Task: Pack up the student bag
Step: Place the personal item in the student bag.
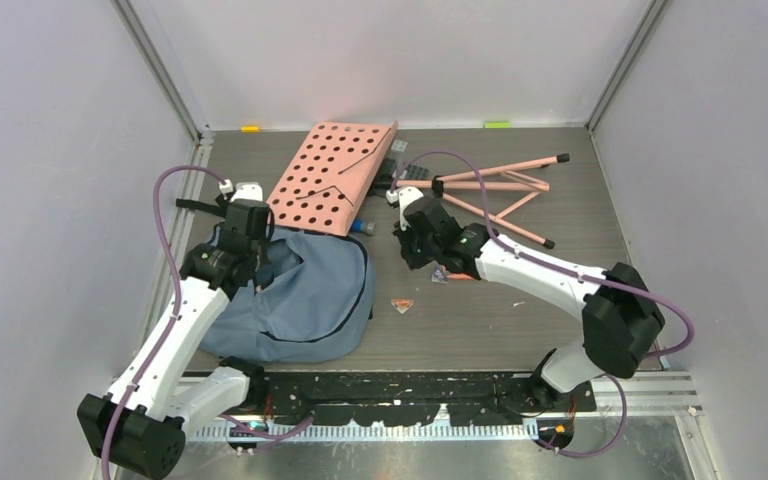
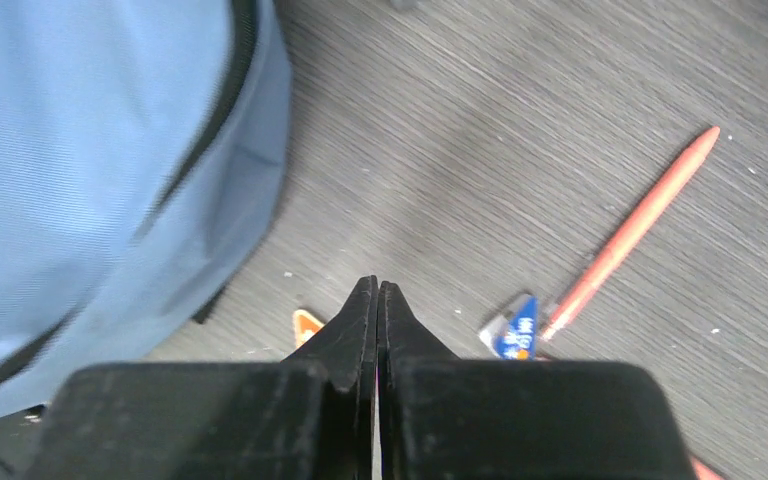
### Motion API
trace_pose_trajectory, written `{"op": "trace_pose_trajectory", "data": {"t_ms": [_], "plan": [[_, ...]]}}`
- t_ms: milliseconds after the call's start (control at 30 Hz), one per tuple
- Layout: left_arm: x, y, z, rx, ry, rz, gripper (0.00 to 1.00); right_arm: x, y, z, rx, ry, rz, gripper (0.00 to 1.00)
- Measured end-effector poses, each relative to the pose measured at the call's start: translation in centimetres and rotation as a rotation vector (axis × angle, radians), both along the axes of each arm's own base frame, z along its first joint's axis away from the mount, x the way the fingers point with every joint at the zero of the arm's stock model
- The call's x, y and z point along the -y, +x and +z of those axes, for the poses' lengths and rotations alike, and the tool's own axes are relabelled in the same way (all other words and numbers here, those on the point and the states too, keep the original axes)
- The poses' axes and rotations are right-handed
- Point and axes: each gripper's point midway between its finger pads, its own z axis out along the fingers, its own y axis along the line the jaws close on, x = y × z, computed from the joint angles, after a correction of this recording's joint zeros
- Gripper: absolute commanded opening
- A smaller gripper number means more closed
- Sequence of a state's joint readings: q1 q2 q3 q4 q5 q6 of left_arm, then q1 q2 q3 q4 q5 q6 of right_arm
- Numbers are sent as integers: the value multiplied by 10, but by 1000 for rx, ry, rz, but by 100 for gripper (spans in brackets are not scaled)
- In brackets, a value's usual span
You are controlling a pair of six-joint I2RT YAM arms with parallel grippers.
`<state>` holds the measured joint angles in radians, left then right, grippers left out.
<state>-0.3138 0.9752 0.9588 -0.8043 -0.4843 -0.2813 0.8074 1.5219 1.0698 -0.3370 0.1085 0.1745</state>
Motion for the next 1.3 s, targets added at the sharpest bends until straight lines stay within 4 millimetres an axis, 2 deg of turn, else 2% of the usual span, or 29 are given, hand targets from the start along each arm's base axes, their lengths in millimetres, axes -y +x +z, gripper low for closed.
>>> {"op": "trace_pose_trajectory", "data": {"t_ms": [100,233,300,400,533,600,667,833,933,1033,1300], "plan": [[2,0,0,-2,-6,-7,0,-18,-8,23,24,62,19,1],[2,0,-1,-3,-10,-10,0,-54,-18,60,80,133,74,3],[3,0,-1,-3,-10,-11,0,-66,-18,75,114,159,74,11],[3,0,-1,-4,-12,-13,0,-58,-6,78,152,138,-16,30],[4,0,-2,-8,-15,-17,0,-25,12,59,159,55,-196,56],[4,0,-2,-8,-16,-17,0,-6,16,46,146,18,-279,61],[4,0,-2,-9,-16,-18,0,15,15,27,123,-28,-354,62],[5,0,-3,-12,-18,-20,0,56,-1,-23,51,-157,-422,58],[6,1,-4,-15,-20,-23,0,69,-10,-39,25,-216,-409,53],[6,1,-4,-17,-21,-24,0,74,-11,-48,13,-262,-386,46],[6,1,-5,-21,-21,-25,0,75,-10,-84,-46,-396,-298,39]]}}
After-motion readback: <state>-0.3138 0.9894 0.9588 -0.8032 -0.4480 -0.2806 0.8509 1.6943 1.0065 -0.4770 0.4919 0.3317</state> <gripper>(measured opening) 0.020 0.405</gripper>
